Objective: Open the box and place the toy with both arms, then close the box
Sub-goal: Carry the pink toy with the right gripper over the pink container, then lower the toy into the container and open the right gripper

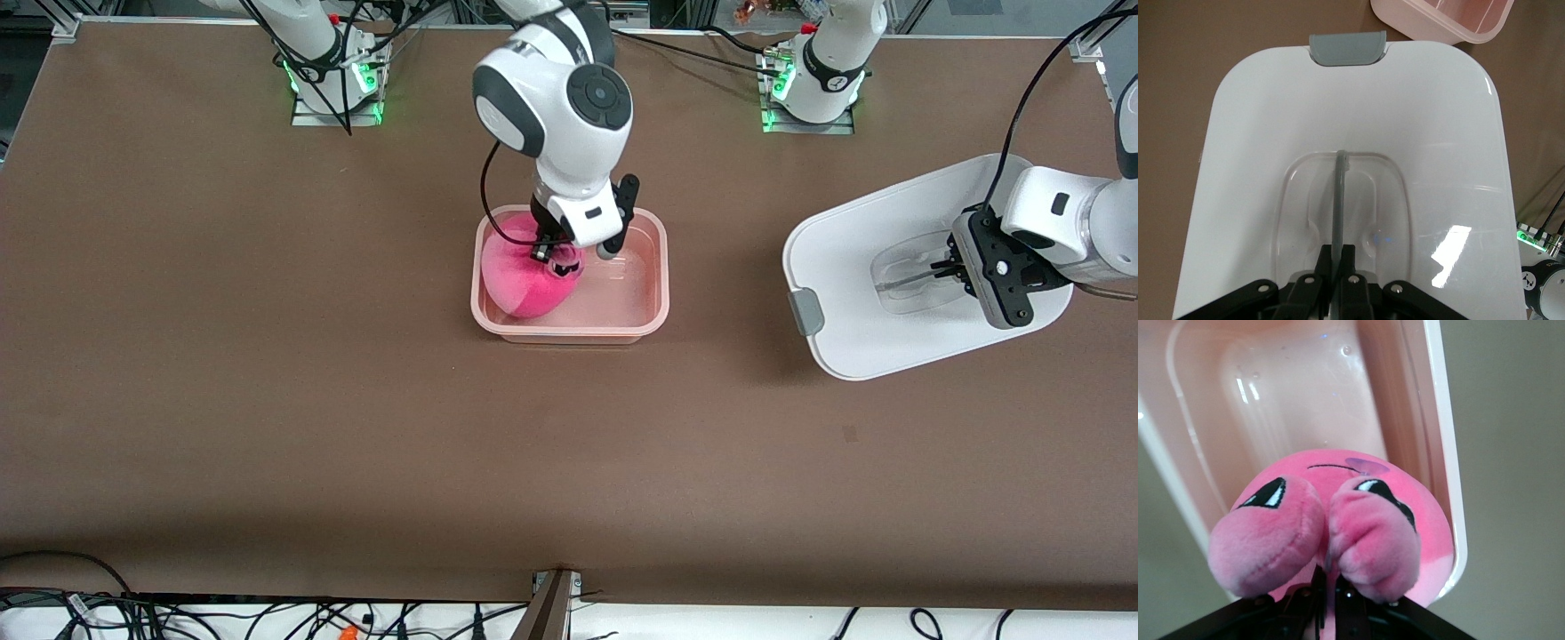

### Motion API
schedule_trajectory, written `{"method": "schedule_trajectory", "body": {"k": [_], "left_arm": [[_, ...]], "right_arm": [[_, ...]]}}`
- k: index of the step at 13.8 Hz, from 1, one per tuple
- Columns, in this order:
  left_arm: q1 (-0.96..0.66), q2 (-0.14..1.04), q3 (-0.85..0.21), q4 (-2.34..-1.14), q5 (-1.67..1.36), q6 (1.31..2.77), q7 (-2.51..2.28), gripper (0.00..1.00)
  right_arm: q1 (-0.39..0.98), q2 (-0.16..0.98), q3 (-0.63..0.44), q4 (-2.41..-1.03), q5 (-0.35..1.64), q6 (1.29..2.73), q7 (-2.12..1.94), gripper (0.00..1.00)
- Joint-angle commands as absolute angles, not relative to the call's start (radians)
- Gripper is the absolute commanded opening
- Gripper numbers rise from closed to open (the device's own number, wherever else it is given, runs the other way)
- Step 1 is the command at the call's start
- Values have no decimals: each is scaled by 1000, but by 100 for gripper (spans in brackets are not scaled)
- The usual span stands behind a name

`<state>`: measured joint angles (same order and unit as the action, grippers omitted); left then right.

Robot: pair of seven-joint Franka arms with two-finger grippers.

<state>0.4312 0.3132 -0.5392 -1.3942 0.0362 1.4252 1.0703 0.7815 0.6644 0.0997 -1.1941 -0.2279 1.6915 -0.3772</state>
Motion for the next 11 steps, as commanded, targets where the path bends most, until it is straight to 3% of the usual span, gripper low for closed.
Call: {"method": "schedule_trajectory", "body": {"k": [1, 3, 4, 5, 11], "left_arm": [[422, 331, -546, -1353, 43, 1401, 1078, 0], [422, 331, -546, -1353, 43, 1399, 1078, 0], [422, 331, -546, -1353, 43, 1399, 1080, 0], [422, 331, -546, -1353, 43, 1399, 1080, 0], [422, 331, -546, -1354, 43, 1399, 1078, 0]], "right_arm": [[824, 735, 89, -1147, -273, 1701, -275, 0], [825, 778, 87, -1149, -299, 1733, -265, 0], [825, 797, 87, -1149, -301, 1750, -262, 16], [824, 810, 87, -1150, -301, 1772, -262, 99], [836, 822, 89, -1150, -290, 1965, -39, 100]]}}
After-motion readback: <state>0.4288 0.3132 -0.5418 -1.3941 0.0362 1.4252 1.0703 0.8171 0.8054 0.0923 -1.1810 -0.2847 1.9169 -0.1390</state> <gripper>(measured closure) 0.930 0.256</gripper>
